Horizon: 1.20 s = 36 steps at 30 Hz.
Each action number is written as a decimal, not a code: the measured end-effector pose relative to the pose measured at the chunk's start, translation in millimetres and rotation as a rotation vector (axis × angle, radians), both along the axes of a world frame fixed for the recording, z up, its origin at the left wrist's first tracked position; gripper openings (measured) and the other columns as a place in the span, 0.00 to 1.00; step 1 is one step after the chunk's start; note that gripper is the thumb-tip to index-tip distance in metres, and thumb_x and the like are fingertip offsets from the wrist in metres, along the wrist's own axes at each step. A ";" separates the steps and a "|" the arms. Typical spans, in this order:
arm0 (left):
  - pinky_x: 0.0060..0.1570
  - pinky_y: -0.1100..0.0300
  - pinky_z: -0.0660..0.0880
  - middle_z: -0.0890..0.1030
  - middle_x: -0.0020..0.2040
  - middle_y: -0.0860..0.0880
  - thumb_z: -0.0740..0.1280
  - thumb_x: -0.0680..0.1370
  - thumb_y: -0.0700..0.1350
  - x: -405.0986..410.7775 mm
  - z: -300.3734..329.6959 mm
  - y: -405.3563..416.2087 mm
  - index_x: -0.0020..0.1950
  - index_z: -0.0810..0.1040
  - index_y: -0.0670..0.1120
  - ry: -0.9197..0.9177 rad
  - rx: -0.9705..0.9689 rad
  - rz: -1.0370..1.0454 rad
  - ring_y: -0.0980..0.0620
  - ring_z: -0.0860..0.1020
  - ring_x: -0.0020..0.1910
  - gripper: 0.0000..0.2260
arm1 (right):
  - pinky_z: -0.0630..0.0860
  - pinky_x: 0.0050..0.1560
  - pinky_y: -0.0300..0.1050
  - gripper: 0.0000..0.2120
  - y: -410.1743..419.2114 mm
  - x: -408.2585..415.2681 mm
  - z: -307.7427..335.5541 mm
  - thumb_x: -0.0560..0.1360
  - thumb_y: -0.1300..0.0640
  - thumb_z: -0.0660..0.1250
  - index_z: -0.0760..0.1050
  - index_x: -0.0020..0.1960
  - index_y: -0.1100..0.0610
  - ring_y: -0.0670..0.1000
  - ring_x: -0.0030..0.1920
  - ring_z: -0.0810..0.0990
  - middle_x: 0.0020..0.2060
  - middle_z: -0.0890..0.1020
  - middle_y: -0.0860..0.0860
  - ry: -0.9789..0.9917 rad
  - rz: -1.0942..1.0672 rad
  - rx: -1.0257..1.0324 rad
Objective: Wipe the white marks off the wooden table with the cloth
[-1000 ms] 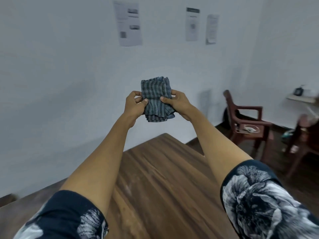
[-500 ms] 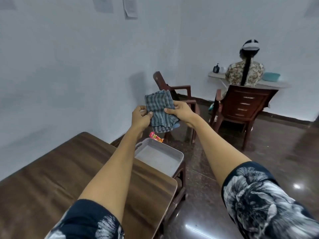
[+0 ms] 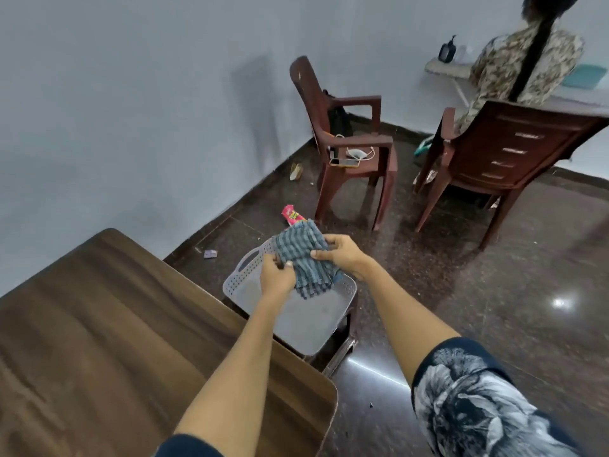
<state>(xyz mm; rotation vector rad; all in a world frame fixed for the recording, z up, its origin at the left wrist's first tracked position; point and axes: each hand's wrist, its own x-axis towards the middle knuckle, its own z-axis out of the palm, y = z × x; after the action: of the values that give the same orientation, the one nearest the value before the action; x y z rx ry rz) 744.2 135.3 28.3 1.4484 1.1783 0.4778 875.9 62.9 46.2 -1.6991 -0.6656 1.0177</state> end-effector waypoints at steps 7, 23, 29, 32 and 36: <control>0.54 0.45 0.76 0.76 0.56 0.38 0.61 0.79 0.38 33.7 -133.2 23.6 0.58 0.71 0.37 0.158 -0.408 0.305 0.39 0.76 0.53 0.09 | 0.78 0.51 0.46 0.16 51.7 29.8 -147.8 0.68 0.64 0.75 0.79 0.55 0.63 0.54 0.50 0.81 0.54 0.82 0.60 0.031 0.054 -0.327; 0.54 0.43 0.76 0.79 0.56 0.35 0.71 0.72 0.34 59.1 -253.8 68.5 0.59 0.76 0.34 0.247 -0.694 0.581 0.37 0.78 0.54 0.16 | 0.72 0.60 0.46 0.24 98.8 39.5 -266.7 0.71 0.56 0.73 0.73 0.64 0.60 0.54 0.59 0.77 0.59 0.79 0.55 -0.351 0.194 -0.462; 0.50 0.48 0.76 0.78 0.55 0.32 0.65 0.73 0.29 48.8 -233.8 61.3 0.58 0.73 0.29 0.359 -0.646 0.561 0.35 0.78 0.52 0.13 | 0.65 0.66 0.54 0.26 96.5 29.1 -261.0 0.77 0.48 0.64 0.61 0.72 0.50 0.57 0.66 0.68 0.67 0.68 0.53 -0.671 0.246 -0.618; 0.53 0.47 0.75 0.77 0.57 0.33 0.63 0.73 0.28 44.3 -219.7 58.5 0.60 0.72 0.30 0.428 -0.548 0.470 0.34 0.77 0.55 0.15 | 0.59 0.69 0.58 0.31 90.3 24.1 -249.9 0.79 0.47 0.60 0.50 0.76 0.51 0.57 0.72 0.61 0.73 0.60 0.52 -0.700 0.279 -0.695; 0.55 0.51 0.75 0.76 0.61 0.39 0.63 0.74 0.32 33.3 -192.8 57.2 0.63 0.73 0.36 0.582 -0.360 0.135 0.40 0.76 0.58 0.17 | 0.51 0.73 0.59 0.36 77.6 13.6 -221.0 0.79 0.48 0.60 0.41 0.77 0.53 0.55 0.77 0.46 0.77 0.49 0.51 -0.665 0.371 -0.765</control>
<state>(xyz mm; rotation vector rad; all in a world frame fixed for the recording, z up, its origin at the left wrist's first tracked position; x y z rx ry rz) 777.5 192.5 -164.5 1.2260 1.7290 -0.0864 889.6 140.4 -174.8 -2.7136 -1.1406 1.0211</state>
